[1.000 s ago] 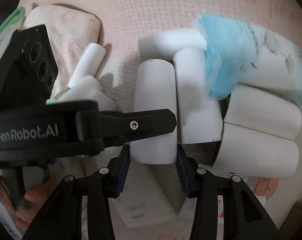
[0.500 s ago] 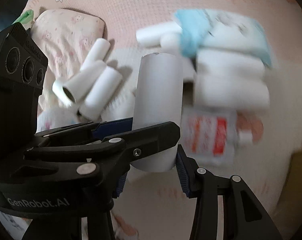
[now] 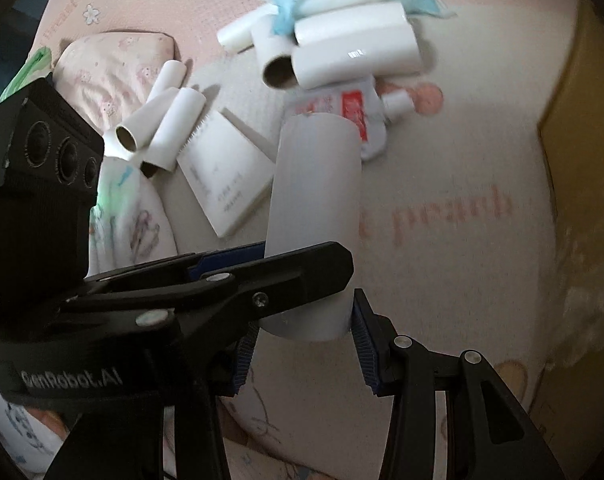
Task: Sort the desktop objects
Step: 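Lift the tube with both grippers and carry it over the cardboard box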
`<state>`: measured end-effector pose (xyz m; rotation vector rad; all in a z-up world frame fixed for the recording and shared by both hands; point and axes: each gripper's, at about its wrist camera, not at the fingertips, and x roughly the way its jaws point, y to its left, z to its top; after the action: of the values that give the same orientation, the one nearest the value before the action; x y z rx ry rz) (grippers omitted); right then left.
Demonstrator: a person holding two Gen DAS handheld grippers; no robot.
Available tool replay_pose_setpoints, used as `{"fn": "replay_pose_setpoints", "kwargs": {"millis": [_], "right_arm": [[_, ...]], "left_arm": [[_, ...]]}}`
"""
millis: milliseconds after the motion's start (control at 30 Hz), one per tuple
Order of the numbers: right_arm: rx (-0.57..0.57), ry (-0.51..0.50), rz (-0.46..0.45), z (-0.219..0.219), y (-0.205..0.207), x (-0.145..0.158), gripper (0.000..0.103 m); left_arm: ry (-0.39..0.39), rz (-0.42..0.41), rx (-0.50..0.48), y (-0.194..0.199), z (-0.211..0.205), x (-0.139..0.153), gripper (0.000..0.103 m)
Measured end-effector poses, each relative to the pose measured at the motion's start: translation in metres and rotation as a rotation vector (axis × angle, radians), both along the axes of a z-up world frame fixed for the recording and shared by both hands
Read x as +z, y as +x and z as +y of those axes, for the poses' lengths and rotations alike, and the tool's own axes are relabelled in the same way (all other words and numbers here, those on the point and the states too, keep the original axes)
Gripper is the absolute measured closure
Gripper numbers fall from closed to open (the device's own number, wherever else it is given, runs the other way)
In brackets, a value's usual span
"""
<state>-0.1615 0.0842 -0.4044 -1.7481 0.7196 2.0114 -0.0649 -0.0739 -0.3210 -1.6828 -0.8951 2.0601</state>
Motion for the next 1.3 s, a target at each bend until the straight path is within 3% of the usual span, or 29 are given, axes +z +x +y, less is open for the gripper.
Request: {"fn": "replay_pose_setpoints", "kwargs": {"millis": [167, 333, 667, 900, 1133, 1300], "right_arm": [[-0.044, -0.053, 0.022, 0.001, 0.012, -0.008, 0.061], [-0.040, -0.030, 0.010, -0.001, 0.010, -0.007, 0.061], [-0.034, -0.065, -0.015, 0.001, 0.008, -0.006, 0.060], [-0.011, -0.051, -0.059, -0.004, -0.011, -0.026, 0.061], [-0.018, -0.058, -0.041, -0.004, -0.014, -0.029, 0.061], [-0.021, -0.070, -0.009, -0.013, -0.009, -0.028, 0.061]], "left_arm": [[-0.047, -0.051, -0.024, 0.001, 0.003, -0.009, 0.055], [-0.006, -0.040, 0.008, 0.002, -0.009, -0.006, 0.047], [0.104, -0.070, 0.100, -0.020, -0.025, -0.018, 0.046], [0.134, -0.117, 0.086, -0.026, -0.016, -0.028, 0.047], [0.114, -0.113, 0.085, -0.027, -0.012, -0.026, 0.053], [0.048, -0.082, 0.032, -0.023, -0.001, -0.012, 0.053]]}}
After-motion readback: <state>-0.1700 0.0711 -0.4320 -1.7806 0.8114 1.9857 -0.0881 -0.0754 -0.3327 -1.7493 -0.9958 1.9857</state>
